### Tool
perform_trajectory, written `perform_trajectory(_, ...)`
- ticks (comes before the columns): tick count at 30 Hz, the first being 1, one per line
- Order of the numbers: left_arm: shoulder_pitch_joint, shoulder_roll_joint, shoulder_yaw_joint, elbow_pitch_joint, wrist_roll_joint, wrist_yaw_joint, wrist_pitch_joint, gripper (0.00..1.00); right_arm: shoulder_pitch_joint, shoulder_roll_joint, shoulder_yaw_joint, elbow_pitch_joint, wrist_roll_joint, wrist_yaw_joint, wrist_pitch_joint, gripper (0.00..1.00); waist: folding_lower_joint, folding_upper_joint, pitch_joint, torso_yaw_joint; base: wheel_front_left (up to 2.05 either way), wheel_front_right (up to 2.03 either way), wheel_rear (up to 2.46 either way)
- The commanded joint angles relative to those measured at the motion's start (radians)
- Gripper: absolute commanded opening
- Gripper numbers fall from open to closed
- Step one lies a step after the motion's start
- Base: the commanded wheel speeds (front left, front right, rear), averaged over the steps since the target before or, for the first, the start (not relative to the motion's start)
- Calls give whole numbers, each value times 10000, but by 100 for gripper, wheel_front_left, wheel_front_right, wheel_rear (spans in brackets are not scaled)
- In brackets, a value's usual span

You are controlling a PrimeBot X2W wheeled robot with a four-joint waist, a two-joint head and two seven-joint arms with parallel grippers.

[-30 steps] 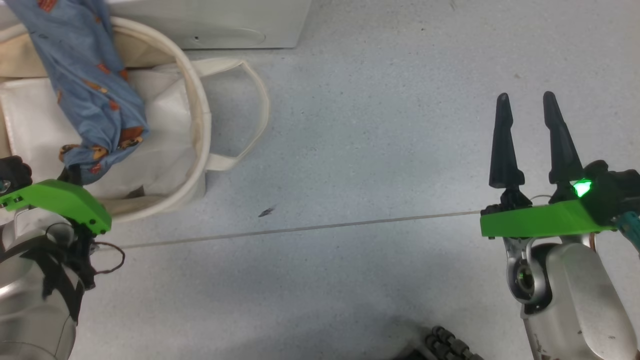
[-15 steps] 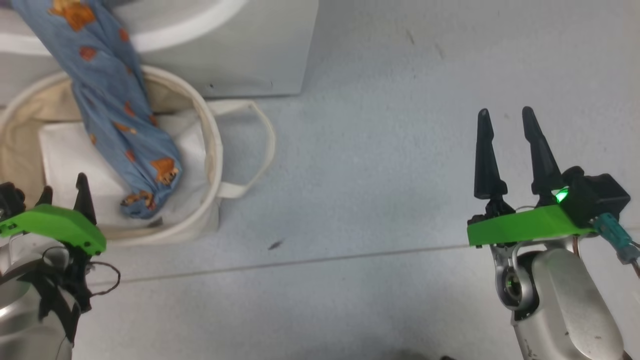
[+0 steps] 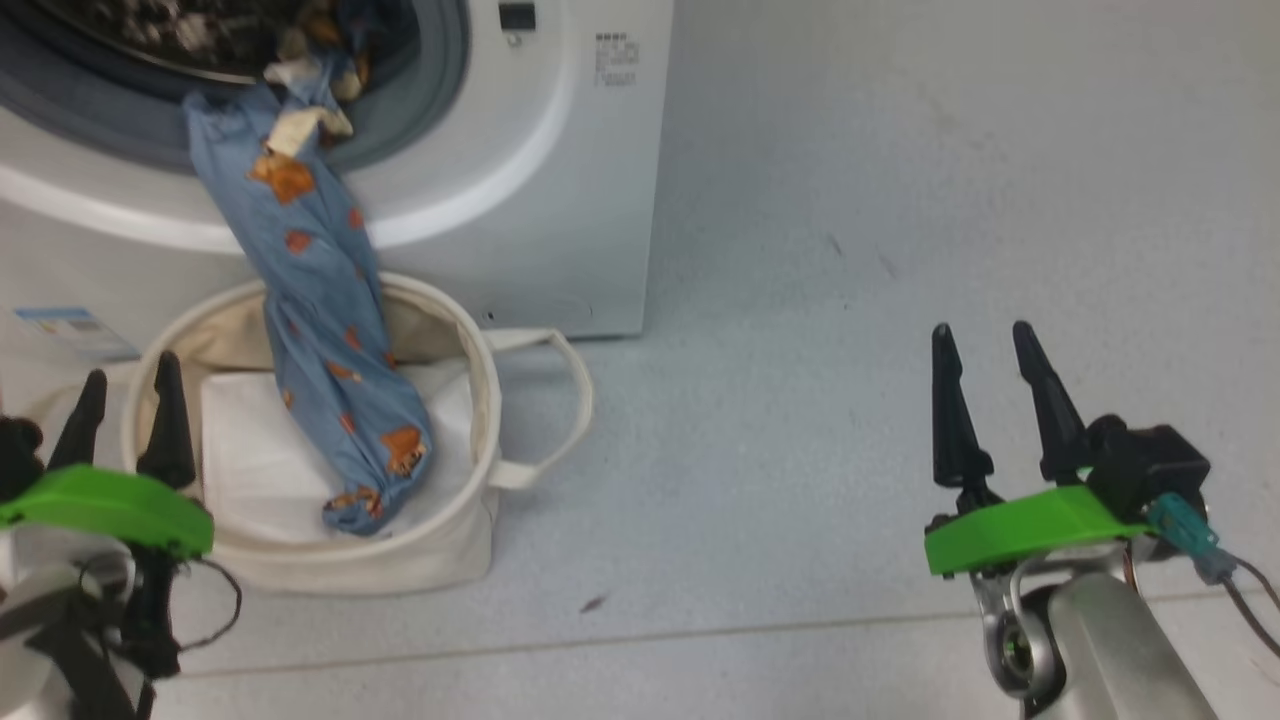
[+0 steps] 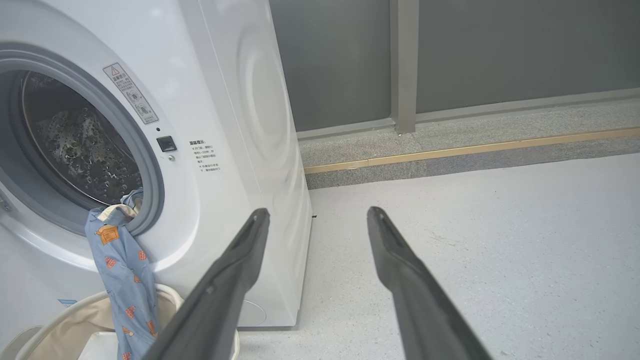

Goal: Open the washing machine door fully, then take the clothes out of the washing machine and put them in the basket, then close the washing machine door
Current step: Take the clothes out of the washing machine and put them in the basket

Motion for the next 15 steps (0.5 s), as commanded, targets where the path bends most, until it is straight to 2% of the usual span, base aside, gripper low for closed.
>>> perform_trajectory(1,121,464,518,-616,200,-42,-118,100,88,-142,228,-228,41,6,-122,100,0,-1,-623,72,0,0,0)
perform_trajectory(11,3403,173,1229,-4058,801,630,-91,100,639,-189,403,11,120,6,-122,100,0,-1,-1798,-110,0,0,0)
perform_trajectory(15,4218,144,1261,-4811,798,949,168,100,737,-154,461,37,165,6,-122,100,0,-1,-1940,-108,0,0,0)
